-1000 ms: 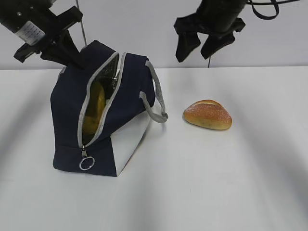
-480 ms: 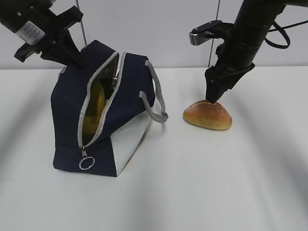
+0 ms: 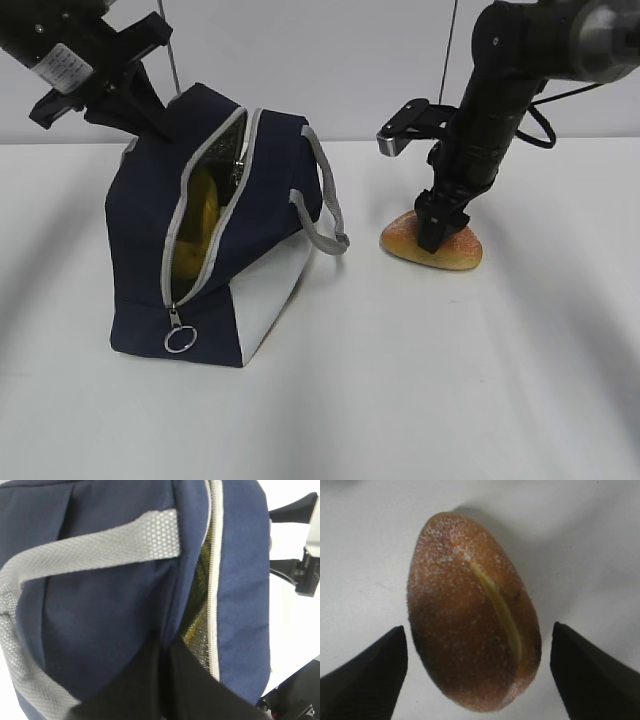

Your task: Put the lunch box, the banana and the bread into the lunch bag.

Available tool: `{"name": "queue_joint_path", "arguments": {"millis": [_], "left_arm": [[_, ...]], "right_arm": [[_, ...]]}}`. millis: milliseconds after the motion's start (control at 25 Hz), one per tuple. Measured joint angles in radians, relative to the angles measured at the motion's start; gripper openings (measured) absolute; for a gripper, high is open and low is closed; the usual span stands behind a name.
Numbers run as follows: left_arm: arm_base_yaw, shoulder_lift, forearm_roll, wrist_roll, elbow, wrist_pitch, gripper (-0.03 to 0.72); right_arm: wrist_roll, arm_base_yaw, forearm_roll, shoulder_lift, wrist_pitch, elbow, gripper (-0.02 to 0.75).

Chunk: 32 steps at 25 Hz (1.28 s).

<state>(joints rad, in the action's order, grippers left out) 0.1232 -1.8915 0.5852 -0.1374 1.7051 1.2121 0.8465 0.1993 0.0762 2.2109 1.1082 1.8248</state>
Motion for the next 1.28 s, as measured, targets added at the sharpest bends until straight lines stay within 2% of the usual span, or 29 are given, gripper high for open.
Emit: {"name": "queue_joint_path", "arguments": {"millis": [320, 520, 640, 800, 1000, 1160, 1280], "left_arm": [[0.0, 0.0, 0.0, -0.005, 0.0, 0.0, -0.003], [0.0, 0.0, 0.0, -0.01, 0.0, 0.0, -0.003], [0.0, 0.0, 0.0, -0.01, 0.0, 0.0, -0.003], [0.0, 0.0, 0.0, -0.011, 0.0, 0.0, -0.003], [0.0, 0.0, 0.001, -0.011, 0.0, 0.0, -0.003], [0.0, 0.0, 0.001, -0.011, 0.0, 0.002, -0.003], [0.0, 0.0, 0.002, -0.011, 0.0, 0.002, -0.003]], "right_arm": [[0.009, 0.0, 0.001, 0.082, -0.047, 0.0, 0.651], [0.011, 0.0, 0.01, 0.091, -0.019, 0.007, 0.483], [0.007, 0.0, 0.023, 0.091, 0.035, 0.042, 0.417], [-0.004, 0.0, 0.03, 0.063, 0.094, 0.08, 0.405], [-0.069, 0.0, 0.036, -0.09, 0.11, 0.084, 0.4], [-0.234, -0.002, 0.16, -0.247, 0.089, 0.087, 0.398], [-0.293, -0.002, 0.335, -0.31, 0.091, 0.093, 0.396]]}}
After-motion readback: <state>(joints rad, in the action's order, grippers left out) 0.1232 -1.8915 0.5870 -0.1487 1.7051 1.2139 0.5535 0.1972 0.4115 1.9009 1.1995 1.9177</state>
